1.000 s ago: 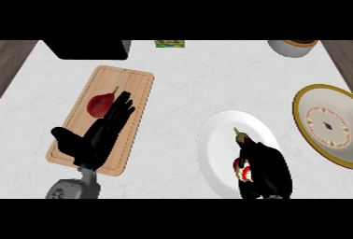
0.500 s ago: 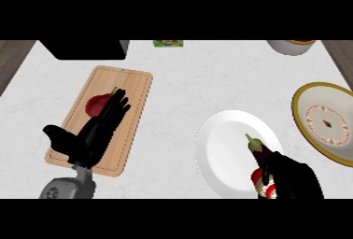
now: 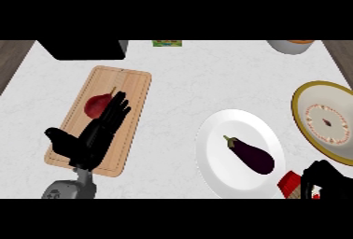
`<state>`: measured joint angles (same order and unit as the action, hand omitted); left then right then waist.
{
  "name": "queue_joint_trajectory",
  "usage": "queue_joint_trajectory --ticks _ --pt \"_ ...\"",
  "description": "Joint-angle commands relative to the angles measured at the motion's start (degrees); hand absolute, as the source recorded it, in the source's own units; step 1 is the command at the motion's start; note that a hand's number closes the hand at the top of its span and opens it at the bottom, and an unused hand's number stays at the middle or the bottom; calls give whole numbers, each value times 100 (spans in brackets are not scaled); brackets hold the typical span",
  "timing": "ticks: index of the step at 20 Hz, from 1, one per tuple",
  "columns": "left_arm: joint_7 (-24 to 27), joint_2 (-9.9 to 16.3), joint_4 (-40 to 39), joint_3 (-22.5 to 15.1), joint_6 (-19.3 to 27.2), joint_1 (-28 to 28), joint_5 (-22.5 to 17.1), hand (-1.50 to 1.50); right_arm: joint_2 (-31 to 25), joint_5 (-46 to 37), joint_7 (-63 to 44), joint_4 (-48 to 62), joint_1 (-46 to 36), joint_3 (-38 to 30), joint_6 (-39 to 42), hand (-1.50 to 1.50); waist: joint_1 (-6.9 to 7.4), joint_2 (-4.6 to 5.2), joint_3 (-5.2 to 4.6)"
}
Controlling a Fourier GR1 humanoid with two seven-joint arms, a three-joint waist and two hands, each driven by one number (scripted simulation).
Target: Pick the cupcake from the plate and place it in the bowl
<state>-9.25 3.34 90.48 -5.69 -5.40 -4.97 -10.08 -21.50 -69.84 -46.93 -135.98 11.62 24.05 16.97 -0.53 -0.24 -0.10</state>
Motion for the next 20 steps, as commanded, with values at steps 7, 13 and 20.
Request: queue_joint_trajectory --ticks 7,13,20 --pt "-72 -116 114 -145 24 -43 91 0 243 659 -362 -938 -1246 -1167 1201 150 45 20 5" --pt "-305 -109 267 -31 81 -147 8 0 186 1165 628 -285 -1289 -2734 909 150 6 17 15" --pt "-68 54 258 29 -223 250 -66 0 -166 2027 1712 1736 -2415 -4266 476 150 75 25 13"
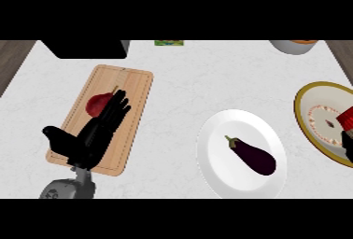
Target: Pick the cupcake from the plate and place it in the bowl
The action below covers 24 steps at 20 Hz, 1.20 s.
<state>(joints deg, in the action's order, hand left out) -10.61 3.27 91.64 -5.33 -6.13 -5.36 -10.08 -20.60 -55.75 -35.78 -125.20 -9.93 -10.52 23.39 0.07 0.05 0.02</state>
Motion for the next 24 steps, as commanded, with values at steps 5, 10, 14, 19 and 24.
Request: queue_joint_trajectory --ticks 5,10,14,19,24 --pt "4 -49 134 -84 -12 99 81 0 -595 210 1544 2699 -818 -879 -1220 150 79 15 1" --pt "-54 -111 -135 -63 1 -202 99 0 -1031 -273 2391 4458 -1072 -882 -2017 150 122 43 5" --pt "-70 -51 87 -143 -109 29 97 0 -1272 -532 2623 5906 -1586 -906 -2382 150 193 49 6" --pt "303 -122 -215 -130 -135 -17 160 0 -1117 -419 2316 7403 -2061 -1174 -2426 -150 176 61 6" --pt "-81 -183 -45 -55 92 -169 129 0 -1308 212 3351 8612 -2810 -1624 -2844 -150 156 42 9"
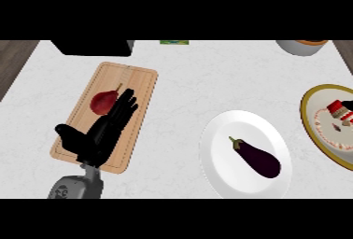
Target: Pick the cupcake from the plate and place it in the bowl
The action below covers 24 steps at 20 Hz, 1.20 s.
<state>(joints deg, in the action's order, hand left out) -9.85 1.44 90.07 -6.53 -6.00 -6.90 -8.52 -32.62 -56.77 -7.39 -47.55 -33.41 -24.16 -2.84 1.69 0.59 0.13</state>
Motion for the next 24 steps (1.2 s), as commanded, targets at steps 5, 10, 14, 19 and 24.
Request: queue_joint_trajectory --ticks 5,10,14,19,24 --pt "-116 8 165 31 -23 74 -124 0 420 1460 1366 657 -269 -1139 -868 -150 -85 -35 9" --pt "83 187 -69 252 -116 198 -152 0 839 2872 2496 -193 -241 -1936 -749 -150 -314 -114 -4" --pt "-29 184 -39 221 10 236 -27 0 790 3732 3101 -1152 485 -2194 367 -150 -472 -163 -18" --pt "-38 180 -154 483 47 -51 -213 0 1401 4677 3056 -2743 1628 -2522 1150 -150 -529 -150 -25" --pt "-97 84 149 371 250 282 -83 0 2288 5325 3458 -4391 3152 -2736 1852 -150 -731 -217 -28"
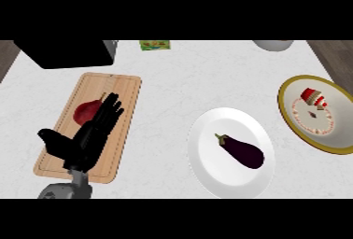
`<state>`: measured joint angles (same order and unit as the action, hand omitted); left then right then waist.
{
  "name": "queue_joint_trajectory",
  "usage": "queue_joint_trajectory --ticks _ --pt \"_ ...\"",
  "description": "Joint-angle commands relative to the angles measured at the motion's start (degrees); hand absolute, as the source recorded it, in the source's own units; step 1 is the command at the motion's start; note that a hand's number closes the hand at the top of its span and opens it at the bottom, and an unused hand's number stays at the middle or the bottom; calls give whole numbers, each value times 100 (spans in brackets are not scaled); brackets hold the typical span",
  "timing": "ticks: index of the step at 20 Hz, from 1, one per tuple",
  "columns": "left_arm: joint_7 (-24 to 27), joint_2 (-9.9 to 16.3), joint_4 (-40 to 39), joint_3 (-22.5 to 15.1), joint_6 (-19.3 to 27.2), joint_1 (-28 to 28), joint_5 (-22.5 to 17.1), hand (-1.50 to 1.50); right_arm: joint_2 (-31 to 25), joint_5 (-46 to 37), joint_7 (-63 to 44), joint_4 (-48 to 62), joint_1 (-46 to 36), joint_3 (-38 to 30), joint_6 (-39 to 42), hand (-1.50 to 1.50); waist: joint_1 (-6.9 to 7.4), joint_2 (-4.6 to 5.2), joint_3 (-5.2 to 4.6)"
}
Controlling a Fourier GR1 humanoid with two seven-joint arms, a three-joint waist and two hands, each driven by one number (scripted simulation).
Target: Pick the cupcake from the plate and place it in the bowl
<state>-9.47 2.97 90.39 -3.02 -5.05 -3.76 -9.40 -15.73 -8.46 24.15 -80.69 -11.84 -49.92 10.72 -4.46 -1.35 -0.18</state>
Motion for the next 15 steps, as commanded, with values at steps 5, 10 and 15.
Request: queue_joint_trajectory --ticks 5,10,15 --pt "-27 5 242 23 64 222 -2 0 1474 1130 1001 -2355 2867 -544 1449 150 -141 7 4" --pt "142 116 160 149 -24 307 -27 0 1558 2060 1962 -2327 4790 -728 2444 150 -211 26 21" --pt "56 150 304 215 -48 268 -133 0 1570 1820 2730 -1997 6118 114 2793 150 -270 8 40"
